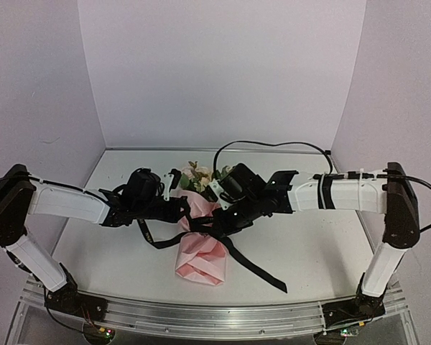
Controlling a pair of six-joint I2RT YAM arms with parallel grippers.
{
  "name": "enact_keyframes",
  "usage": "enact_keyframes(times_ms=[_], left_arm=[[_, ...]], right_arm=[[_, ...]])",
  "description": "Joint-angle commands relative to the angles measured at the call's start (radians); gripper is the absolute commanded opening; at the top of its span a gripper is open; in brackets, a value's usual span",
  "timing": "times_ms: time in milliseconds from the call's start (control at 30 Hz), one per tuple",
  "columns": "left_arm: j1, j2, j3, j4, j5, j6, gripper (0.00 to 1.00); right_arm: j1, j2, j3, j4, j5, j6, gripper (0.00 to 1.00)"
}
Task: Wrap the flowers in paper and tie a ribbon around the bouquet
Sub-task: Cross the half-tied ribbon over the folded bouquet.
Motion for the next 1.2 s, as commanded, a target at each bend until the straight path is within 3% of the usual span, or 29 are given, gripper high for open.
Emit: enact_keyframes(times_ms=[0, 567, 933, 1167], left_arm=[[0.007, -0.073, -0.039, 0.06, 0.008, -0.035, 0.0], [-0.004, -0.144, -0.273, 0.344, 0.129, -0.159, 0.0], [-0.018, -0.135, -0.251, 0.342, 0.152, -0.096, 0.0], [-0.028, -0.148, -0.222, 0.303, 0.195, -0.037, 0.0]], right_arm=[[0.006, -0.039, -0.018, -0.021, 0.046, 0.063, 0.0], [0.006, 0.062, 0.125, -0.08, 0.019, 0.211, 0.0], [0.005, 0.204, 0.229, -0.093, -0.07, 0.36, 0.0], [0.002, 0.269, 0.251, -0.092, 0.024, 0.416, 0.0]])
